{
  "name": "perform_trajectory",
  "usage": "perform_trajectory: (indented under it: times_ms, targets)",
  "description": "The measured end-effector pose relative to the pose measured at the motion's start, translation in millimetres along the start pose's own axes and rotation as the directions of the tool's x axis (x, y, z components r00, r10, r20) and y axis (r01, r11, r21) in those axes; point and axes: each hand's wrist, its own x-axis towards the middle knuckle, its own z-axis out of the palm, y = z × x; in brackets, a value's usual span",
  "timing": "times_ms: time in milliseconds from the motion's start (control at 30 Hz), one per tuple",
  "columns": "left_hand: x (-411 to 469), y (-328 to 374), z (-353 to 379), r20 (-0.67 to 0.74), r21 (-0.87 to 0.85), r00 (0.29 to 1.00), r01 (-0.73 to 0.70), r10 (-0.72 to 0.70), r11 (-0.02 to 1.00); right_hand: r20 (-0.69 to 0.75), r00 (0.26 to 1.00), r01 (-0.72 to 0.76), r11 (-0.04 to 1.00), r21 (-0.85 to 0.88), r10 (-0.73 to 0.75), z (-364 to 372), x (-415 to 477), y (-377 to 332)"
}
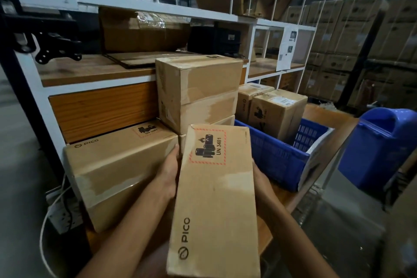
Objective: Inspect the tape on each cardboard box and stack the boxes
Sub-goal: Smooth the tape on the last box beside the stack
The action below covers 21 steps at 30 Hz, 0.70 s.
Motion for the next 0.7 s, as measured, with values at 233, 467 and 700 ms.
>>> perform_trajectory:
  times_ms: [233,467,700]
  targets:
    - [-22,-3,12,0.168,0.114,0.948,-0.291,0.27,0.95,0.028,0.976,0.21,0.968,0.137,-0.215,-7,-1,-6]
    - [-16,-46,-6,0.14,0.125,0.899,-0.433,0.416,0.893,-0.078,0.96,0.269,0.963,0.009,-0.267,-13,-3,30]
    - [-20,-15,-7,0.187,0.244,0.799,-0.602,0.572,0.761,-0.162,0.913,0.37,0.927,-0.065,-0.376,-16,3,-8]
